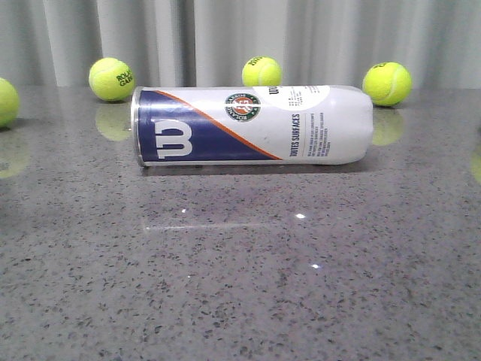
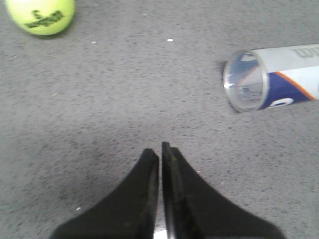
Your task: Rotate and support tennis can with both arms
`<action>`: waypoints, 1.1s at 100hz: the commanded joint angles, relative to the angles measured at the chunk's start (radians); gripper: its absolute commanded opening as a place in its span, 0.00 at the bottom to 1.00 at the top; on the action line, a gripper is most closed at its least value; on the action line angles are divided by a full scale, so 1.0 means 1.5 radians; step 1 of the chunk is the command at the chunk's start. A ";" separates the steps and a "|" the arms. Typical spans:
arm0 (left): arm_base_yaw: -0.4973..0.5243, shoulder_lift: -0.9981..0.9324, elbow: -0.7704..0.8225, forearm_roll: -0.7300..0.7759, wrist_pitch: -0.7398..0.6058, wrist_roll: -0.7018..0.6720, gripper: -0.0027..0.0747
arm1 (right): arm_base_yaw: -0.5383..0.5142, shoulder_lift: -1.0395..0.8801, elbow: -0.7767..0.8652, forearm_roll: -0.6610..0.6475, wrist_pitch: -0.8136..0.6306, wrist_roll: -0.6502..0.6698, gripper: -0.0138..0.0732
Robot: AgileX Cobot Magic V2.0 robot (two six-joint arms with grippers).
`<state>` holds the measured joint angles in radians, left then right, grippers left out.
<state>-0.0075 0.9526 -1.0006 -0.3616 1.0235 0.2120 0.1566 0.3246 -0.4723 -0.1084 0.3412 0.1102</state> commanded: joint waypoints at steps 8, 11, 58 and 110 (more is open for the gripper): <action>0.001 0.003 -0.024 -0.060 -0.032 0.027 0.44 | -0.004 0.003 -0.017 -0.009 -0.055 -0.001 0.08; 0.001 0.003 -0.024 -0.060 -0.032 0.027 0.54 | -0.004 0.003 -0.017 -0.009 -0.055 -0.001 0.08; 0.001 0.073 -0.024 -0.329 -0.023 0.175 0.79 | -0.004 0.003 -0.017 -0.009 -0.055 -0.001 0.08; -0.018 0.331 -0.024 -0.559 0.064 0.374 0.79 | -0.004 0.003 -0.017 -0.009 -0.055 -0.001 0.08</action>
<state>-0.0138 1.4321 -1.0027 -1.1039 1.0943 0.7376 0.1566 0.3246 -0.4723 -0.1084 0.3412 0.1102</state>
